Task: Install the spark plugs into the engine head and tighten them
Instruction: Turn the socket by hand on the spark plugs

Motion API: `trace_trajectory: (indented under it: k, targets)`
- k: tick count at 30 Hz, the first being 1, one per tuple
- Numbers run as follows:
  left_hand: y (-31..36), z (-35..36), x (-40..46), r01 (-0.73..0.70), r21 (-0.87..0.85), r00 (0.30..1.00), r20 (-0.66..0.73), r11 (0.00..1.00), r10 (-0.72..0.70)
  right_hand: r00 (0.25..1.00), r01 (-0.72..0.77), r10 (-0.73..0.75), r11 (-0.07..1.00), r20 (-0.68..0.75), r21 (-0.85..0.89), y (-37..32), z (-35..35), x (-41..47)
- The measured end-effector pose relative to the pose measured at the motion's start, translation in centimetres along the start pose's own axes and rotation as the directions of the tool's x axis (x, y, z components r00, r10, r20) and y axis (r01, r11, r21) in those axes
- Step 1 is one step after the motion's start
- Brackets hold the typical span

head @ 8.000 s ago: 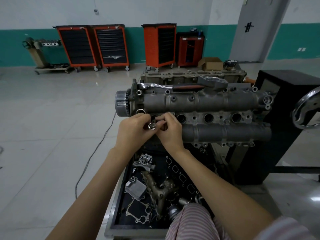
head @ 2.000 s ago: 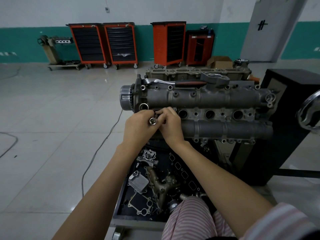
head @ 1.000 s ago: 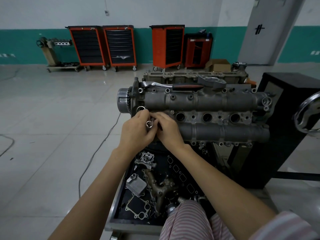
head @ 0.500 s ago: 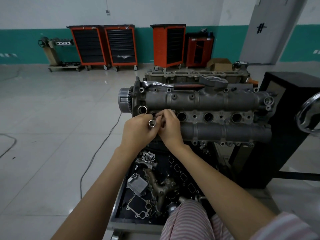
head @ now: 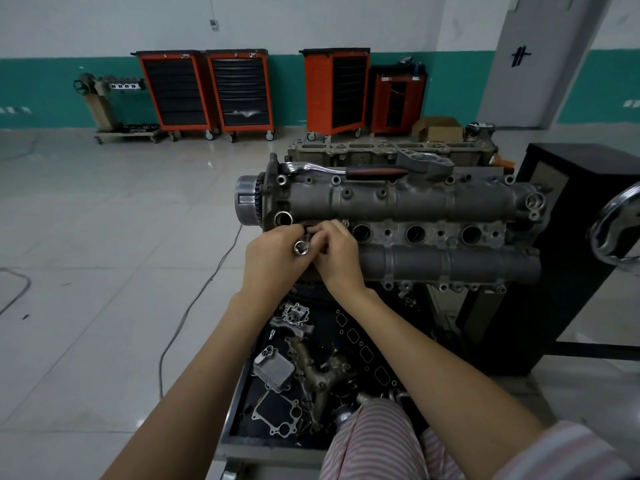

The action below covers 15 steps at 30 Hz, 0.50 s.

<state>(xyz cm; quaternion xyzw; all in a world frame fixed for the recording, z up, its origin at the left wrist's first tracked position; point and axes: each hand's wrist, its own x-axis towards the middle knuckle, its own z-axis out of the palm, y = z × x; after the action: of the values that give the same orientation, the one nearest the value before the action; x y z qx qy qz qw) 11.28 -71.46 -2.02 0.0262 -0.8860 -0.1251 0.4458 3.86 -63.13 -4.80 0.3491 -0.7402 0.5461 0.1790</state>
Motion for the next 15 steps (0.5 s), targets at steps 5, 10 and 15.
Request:
trace_trajectory:
  k: [5,10,15]
  targets:
    - [0.08,0.25,-0.22,0.011,-0.003,1.000,-0.014,1.000,-0.011,0.997,0.057,-0.053,0.996,0.055,-0.063,0.03,-0.31,-0.21]
    - [0.09,0.26,-0.23,0.083,-0.038,0.996,0.010,0.996,-0.083,0.976,0.160,-0.142,0.981,0.167,-0.106,0.30,-0.70,-0.42]
    - [0.22,0.05,-0.17,0.138,-0.034,0.990,0.040,0.990,-0.137,0.993,0.076,-0.073,0.997,0.090,-0.022,0.18,-0.53,-0.23]
